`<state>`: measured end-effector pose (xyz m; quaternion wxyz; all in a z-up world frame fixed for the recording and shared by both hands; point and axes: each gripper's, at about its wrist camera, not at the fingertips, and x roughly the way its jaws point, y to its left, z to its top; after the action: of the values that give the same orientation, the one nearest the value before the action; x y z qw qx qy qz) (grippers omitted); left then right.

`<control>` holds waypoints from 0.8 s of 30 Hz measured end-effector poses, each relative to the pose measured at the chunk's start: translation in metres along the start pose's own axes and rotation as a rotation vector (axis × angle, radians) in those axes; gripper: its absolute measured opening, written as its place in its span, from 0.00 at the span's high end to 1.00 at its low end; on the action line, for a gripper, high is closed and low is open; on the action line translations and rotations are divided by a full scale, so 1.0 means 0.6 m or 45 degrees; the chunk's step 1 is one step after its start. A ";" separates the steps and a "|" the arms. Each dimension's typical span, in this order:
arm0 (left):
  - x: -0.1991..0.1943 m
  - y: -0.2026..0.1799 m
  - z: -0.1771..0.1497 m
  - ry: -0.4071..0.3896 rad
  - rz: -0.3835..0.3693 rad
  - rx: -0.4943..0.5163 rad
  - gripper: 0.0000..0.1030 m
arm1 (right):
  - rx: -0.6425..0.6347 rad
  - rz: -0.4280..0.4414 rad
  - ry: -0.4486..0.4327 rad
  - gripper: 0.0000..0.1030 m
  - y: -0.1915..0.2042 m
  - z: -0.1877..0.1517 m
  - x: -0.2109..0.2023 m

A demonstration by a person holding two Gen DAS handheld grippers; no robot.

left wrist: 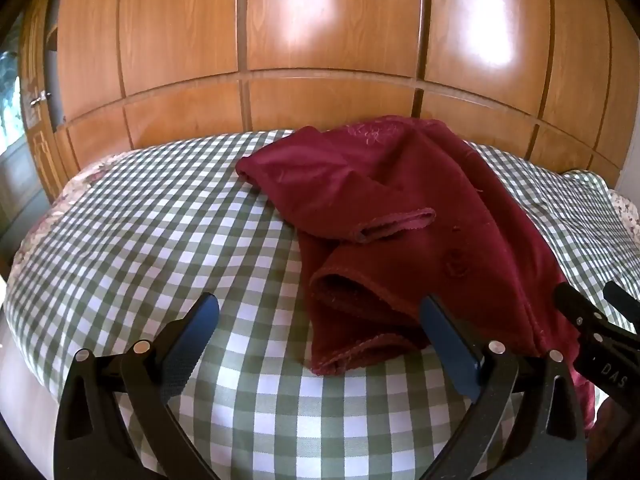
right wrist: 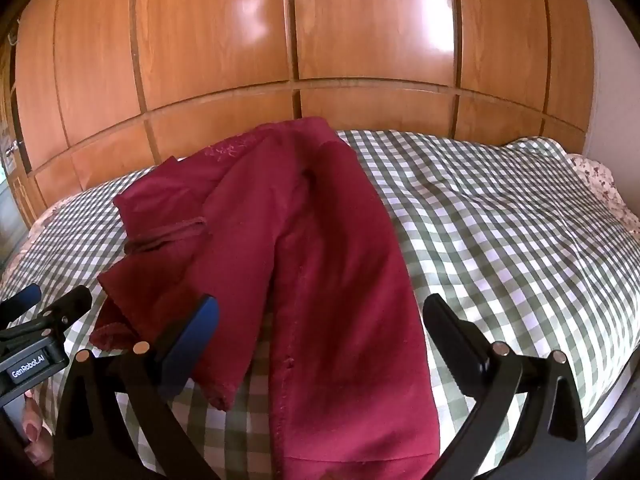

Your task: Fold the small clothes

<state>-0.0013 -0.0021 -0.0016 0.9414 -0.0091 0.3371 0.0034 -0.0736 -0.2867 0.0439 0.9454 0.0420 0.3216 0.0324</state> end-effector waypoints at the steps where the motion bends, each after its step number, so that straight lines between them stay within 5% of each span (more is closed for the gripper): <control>1: 0.000 0.001 0.000 -0.001 -0.002 -0.001 0.04 | -0.001 0.000 0.004 0.02 0.000 0.001 0.000; 24: 0.005 0.005 -0.007 0.025 -0.008 -0.017 0.04 | -0.003 0.004 0.033 0.02 -0.003 0.000 0.008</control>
<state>-0.0018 0.0006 -0.0070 0.9380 -0.0166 0.3462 0.0026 -0.0699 -0.2879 0.0409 0.9412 0.0410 0.3337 0.0345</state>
